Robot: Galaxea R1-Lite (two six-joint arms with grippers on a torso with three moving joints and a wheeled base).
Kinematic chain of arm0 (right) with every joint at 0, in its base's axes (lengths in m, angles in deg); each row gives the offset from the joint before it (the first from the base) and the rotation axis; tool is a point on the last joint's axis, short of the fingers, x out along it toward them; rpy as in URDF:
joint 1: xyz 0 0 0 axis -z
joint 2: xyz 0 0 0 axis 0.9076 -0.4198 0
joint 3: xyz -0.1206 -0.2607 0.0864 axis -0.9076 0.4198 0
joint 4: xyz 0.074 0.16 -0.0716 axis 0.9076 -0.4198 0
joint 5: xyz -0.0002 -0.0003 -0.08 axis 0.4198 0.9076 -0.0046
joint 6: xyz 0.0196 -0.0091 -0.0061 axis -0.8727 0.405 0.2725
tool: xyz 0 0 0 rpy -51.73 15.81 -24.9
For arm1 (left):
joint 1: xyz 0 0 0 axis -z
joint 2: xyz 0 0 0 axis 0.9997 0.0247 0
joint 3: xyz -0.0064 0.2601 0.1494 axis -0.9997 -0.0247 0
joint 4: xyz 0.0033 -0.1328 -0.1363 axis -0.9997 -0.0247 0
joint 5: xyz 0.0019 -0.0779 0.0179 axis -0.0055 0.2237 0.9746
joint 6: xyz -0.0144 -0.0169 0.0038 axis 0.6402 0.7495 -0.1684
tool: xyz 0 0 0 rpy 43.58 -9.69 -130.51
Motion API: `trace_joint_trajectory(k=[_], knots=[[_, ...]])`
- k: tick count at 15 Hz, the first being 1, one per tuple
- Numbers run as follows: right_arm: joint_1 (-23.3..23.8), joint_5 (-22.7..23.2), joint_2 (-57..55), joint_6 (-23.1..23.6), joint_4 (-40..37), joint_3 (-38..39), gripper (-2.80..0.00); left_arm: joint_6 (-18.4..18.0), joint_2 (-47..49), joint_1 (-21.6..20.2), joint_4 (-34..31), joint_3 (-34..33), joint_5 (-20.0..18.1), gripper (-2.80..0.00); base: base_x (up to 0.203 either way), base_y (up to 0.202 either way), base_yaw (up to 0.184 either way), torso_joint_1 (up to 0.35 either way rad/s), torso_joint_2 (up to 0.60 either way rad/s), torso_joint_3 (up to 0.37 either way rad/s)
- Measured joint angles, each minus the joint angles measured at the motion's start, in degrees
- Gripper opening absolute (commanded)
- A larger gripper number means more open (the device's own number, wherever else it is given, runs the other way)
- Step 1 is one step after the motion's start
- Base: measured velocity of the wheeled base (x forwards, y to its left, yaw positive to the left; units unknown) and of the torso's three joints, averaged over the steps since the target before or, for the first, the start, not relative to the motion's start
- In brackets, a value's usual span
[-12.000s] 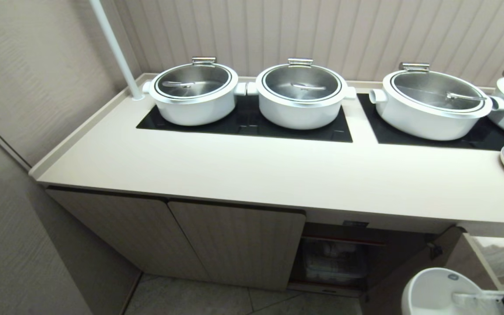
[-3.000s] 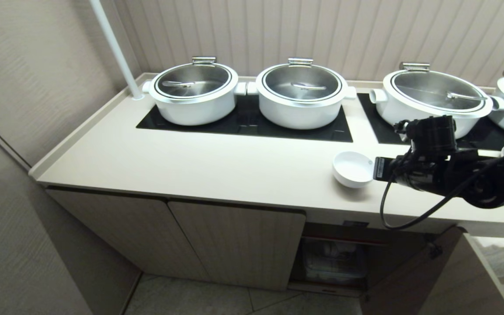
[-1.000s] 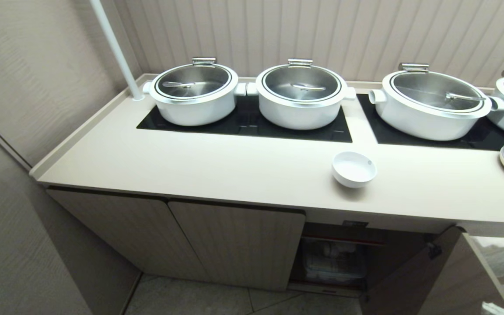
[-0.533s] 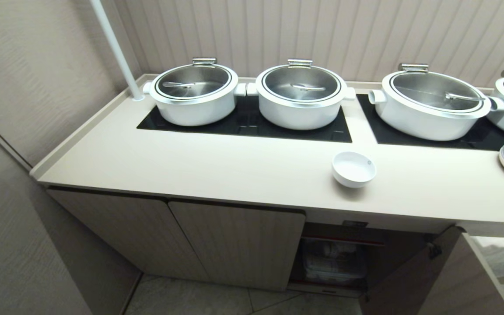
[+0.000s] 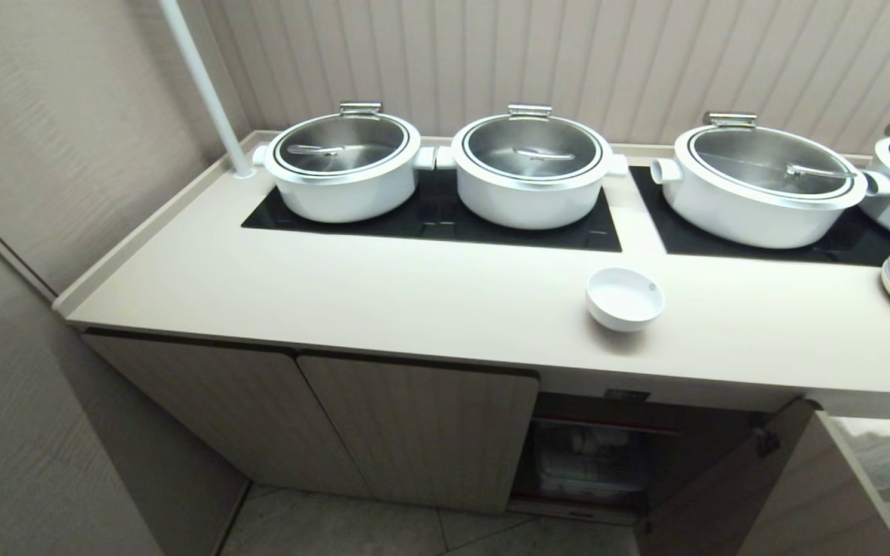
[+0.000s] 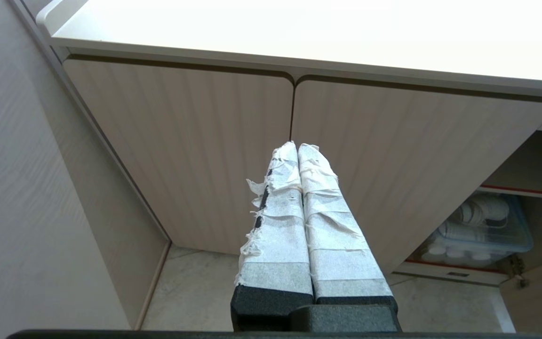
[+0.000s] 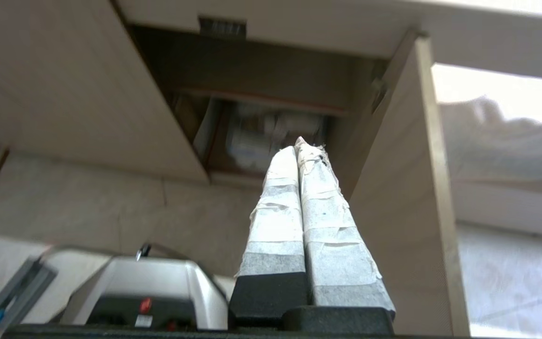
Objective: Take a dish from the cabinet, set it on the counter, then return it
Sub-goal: Pick up the bowl from the table
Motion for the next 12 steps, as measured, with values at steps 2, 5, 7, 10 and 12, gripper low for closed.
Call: trace_joint_trajectory(k=[2,5,7,10,12], knots=[[0.8,0.4,4.4,0.5,0.0,0.0,-2.80,0.0,0.0,0.0,0.0,0.0,0.0,-2.80,0.000,0.000,0.000,0.000,0.00,0.000],[1.4,0.6,10.6,0.8,0.0,0.0,-2.80,0.0,0.0,0.0,0.0,0.0,0.0,-2.80,0.000,0.000,0.000,0.000,0.00,0.000],[1.5,0.7,12.3,0.6,0.0,0.0,-2.80,0.0,0.0,0.0,0.0,0.0,0.0,-2.80,0.000,0.000,0.000,0.000,0.00,0.000],[1.5,0.7,13.3,0.6,0.0,0.0,-2.80,0.0,0.0,0.0,0.0,0.0,0.0,-2.80,0.000,0.000,0.000,0.000,0.00,0.000],[1.5,0.7,13.4,0.6,0.0,0.0,-2.80,0.0,0.0,0.0,0.0,0.0,0.0,-2.80,0.000,0.000,0.000,0.000,0.00,0.000]])
